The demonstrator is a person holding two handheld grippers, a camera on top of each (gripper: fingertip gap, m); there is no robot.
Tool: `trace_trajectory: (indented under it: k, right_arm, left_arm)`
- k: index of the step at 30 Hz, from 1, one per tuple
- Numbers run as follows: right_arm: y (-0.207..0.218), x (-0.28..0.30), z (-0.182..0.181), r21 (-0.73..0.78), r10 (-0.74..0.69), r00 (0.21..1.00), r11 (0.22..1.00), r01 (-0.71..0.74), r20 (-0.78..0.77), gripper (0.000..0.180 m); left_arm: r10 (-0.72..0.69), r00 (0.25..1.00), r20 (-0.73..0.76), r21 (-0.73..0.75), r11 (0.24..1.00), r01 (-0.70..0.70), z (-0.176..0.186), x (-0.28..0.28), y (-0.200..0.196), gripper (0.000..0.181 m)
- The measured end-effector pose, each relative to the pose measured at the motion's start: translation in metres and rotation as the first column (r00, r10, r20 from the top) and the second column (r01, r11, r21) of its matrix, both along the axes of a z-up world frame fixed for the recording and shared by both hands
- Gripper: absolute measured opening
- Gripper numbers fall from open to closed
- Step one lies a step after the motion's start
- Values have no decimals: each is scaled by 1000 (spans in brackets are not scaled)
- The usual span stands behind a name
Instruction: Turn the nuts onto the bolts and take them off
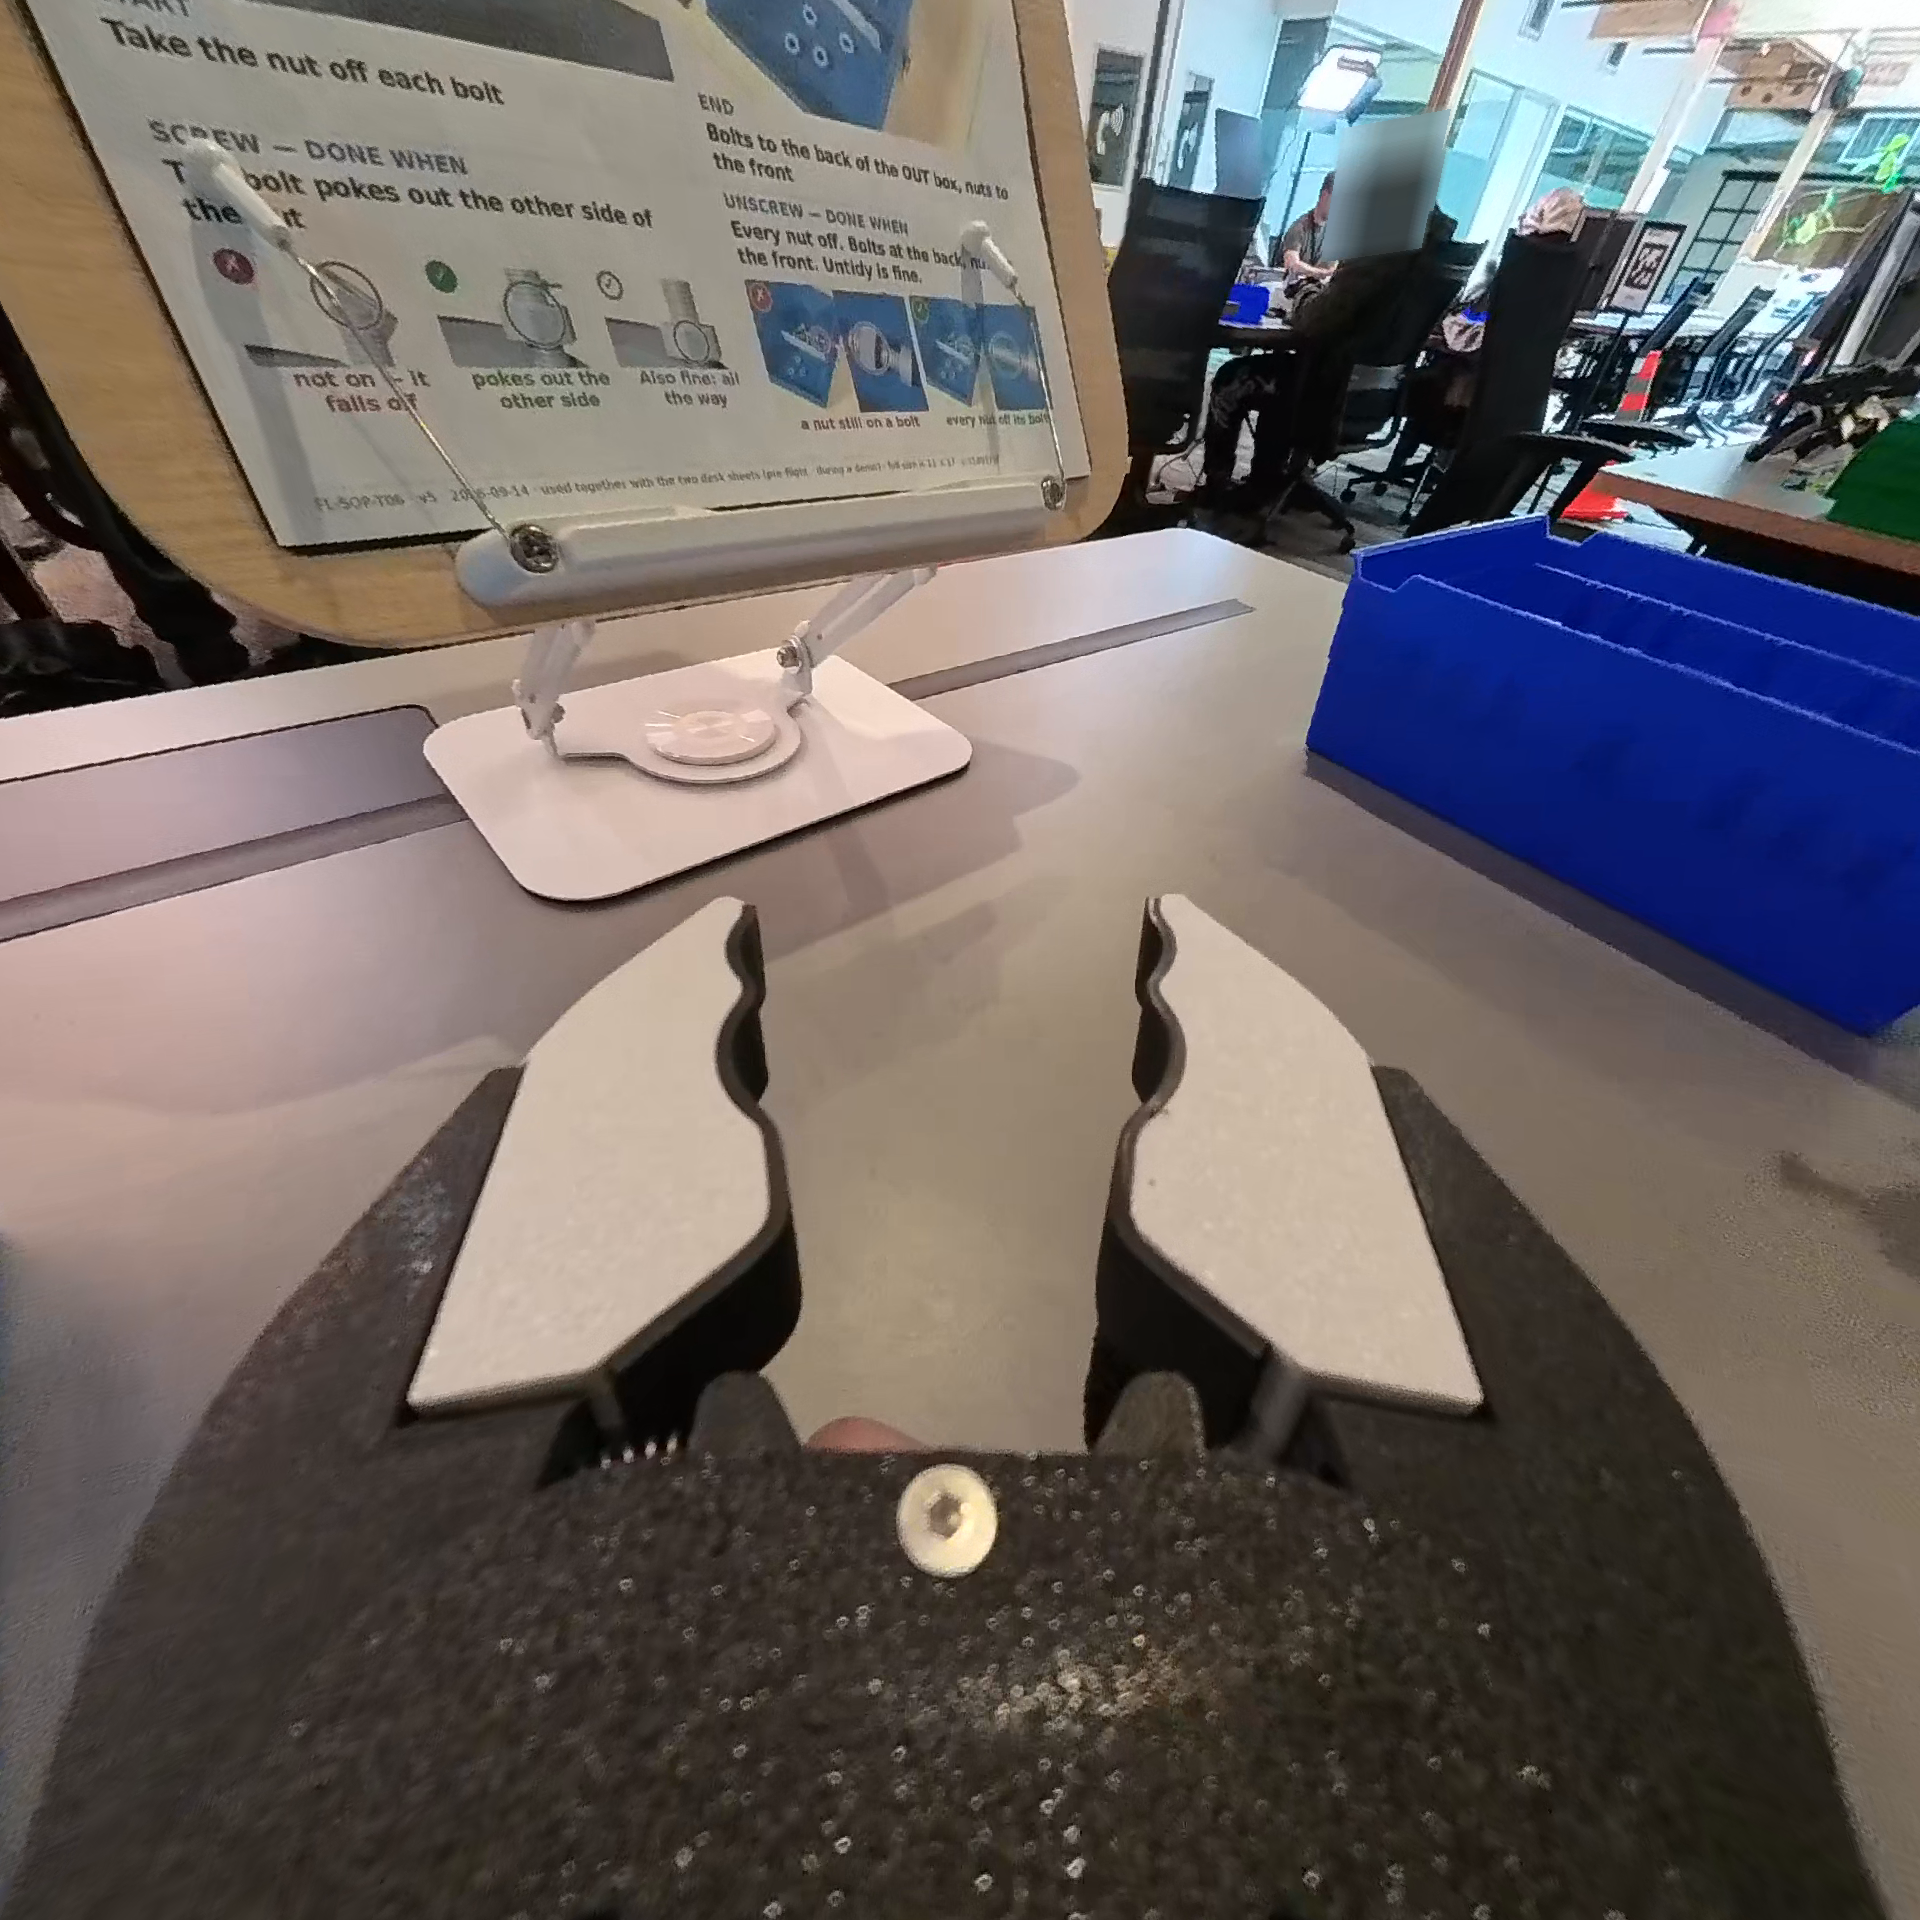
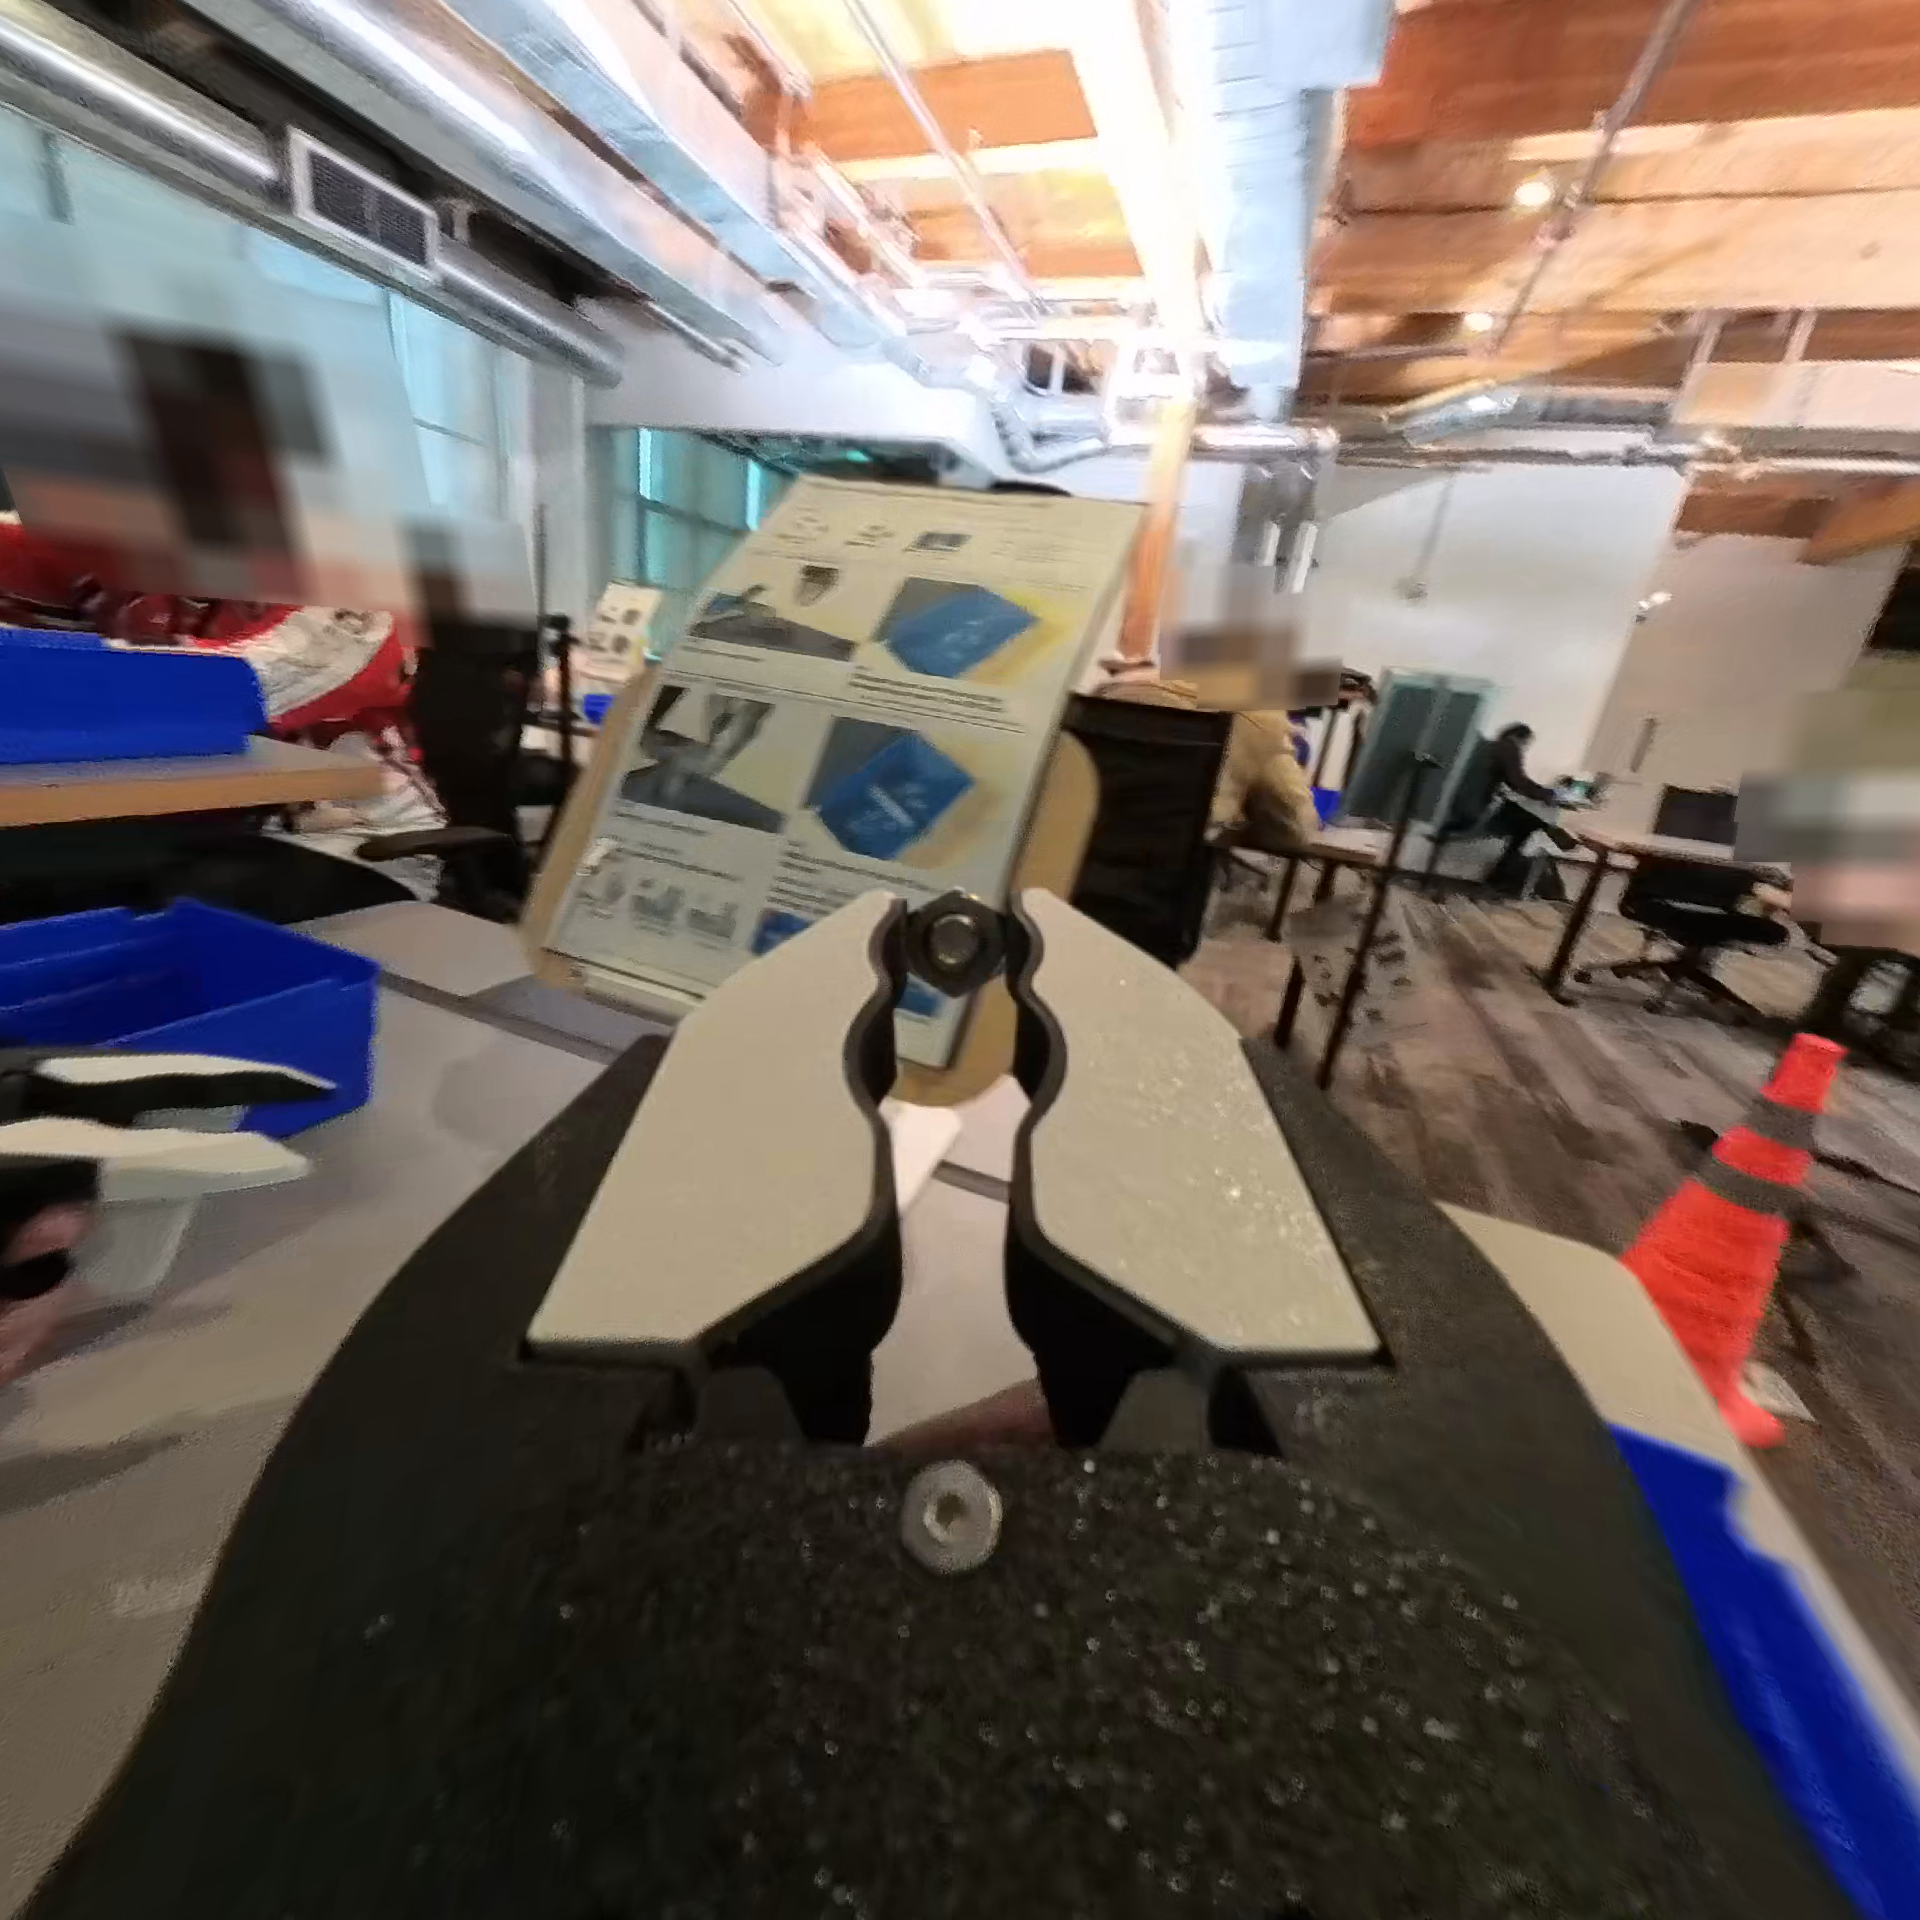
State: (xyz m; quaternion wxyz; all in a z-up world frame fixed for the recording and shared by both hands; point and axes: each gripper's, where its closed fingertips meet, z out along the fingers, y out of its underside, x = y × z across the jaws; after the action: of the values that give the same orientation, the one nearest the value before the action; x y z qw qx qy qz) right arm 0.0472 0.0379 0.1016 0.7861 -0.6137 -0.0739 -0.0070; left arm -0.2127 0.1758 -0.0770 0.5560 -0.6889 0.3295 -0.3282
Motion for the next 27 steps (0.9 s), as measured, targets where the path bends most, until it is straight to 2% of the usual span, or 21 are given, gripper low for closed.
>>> trace_trajectory:
  k: [3, 6, 11, 15, 19, 21, 24, 27]
  right_arm:
    - [-6, 69, -2, -80, -120, 993, 990, 118, -13, 17]
    - [5, 131, -44, -253, -224, 974, 942, 219, 8, 17]
    - [38, 165, -143, -546, -207, 973, 829, 117, -106, 18]
    - [53, 156, -220, -754, -153, 981, 657, 12, -119, 18]
    - [64, 153, -251, -788, -130, 991, 614, 50, -38, 18]
    - [67, 156, -262, -795, -112, 992, 597, 110, 53, 18]
    - [68, 159, -265, -781, -92, 984, 599, 177, 152, 18]
    - [68, 156, -267, -780, -71, 986, 603, 165, 153, 18]
  left_arm:
    - [5, 1000, -19, 8, 1000, -5, -4, 2, 1, 68]
    - [11, 999, -48, 28, 1000, -10, -7, 2, 2, 67]
    - [11, 998, -70, 53, 999, -7, -9, 4, 0, 66]
    - [8, 998, -61, 45, 999, -6, -8, 3, 0, 66]
    - [9, 999, -47, 33, 999, -7, -6, 2, 1, 65]
    - [7, 999, -47, 34, 999, -6, -6, 2, 0, 65]
    - [3, 998, -55, 41, 999, -1, -7, 4, -1, 65]
    - [2, 998, -62, 50, 999, 2, -6, 5, -2, 65]
